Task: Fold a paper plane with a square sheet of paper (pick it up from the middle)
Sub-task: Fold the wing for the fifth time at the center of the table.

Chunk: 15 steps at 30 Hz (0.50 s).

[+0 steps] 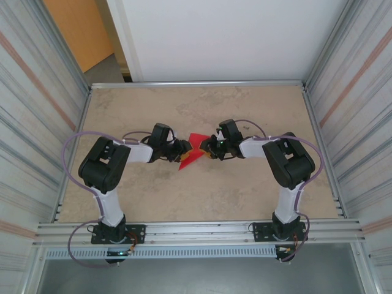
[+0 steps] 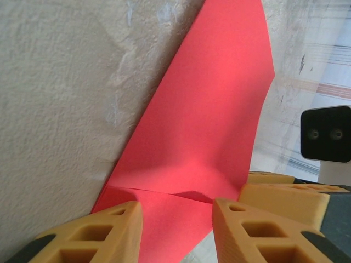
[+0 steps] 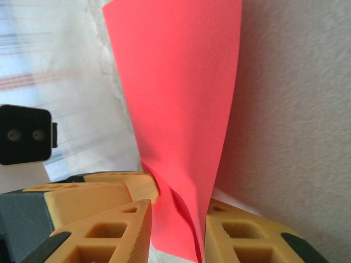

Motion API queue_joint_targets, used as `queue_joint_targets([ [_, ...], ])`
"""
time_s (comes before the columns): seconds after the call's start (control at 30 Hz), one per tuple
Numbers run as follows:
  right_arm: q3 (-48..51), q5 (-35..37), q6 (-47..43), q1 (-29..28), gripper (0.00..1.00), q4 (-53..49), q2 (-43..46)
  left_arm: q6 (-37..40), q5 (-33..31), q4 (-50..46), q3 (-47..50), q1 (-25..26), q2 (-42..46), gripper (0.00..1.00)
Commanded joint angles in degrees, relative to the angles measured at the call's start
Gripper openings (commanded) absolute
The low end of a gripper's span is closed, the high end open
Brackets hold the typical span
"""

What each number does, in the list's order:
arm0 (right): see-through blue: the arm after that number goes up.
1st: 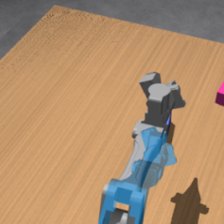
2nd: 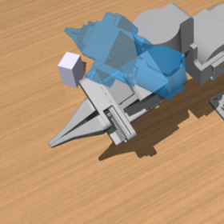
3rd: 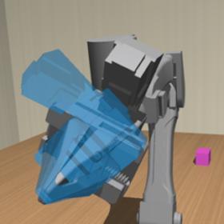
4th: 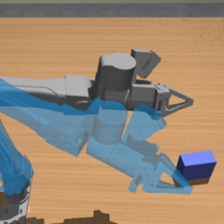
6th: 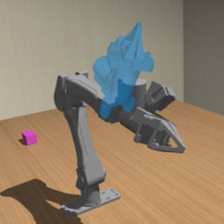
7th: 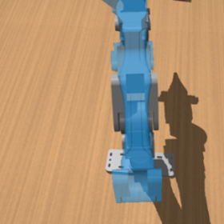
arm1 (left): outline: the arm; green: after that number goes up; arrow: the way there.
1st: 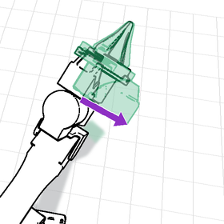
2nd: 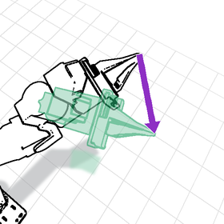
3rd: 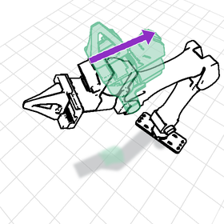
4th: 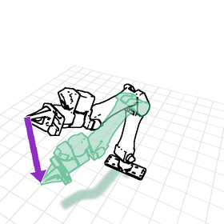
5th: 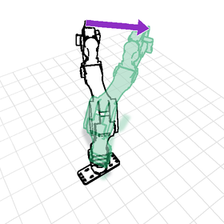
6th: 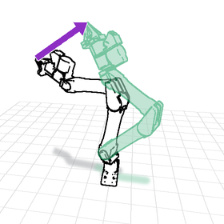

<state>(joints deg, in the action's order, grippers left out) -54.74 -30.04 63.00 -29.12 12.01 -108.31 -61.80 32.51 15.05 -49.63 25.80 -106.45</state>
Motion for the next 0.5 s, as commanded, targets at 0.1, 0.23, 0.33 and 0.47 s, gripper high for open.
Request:
queue_joint_targets([
  [0.1, 0.5, -1.3, 1.2, 0.6, 0.27, 1.7, -1.2, 0.8, 0.8, -3.9, -0.2, -0.6, -0.9, 0.39],
  [0.23, 0.5, -1.5, 1.2, 0.6, 0.19, 2.0, -1.6, 2.5, 1.2, -2.7, -0.4, -0.5, 0.7, 0.39],
  [0.33, 0.7, -1.4, 1.1, 0.6, 0.13, 2.1, -1.3, 4.0, 1.2, -0.8, 0.2, -0.3, 2.8, 0.4],
  [0.47, 1.0, -1.3, 1.1, 0.7, 0.02, 2.1, -0.2, 8.2, -0.3, -0.1, 1.4, 0.7, 6.0, 0.44],
])
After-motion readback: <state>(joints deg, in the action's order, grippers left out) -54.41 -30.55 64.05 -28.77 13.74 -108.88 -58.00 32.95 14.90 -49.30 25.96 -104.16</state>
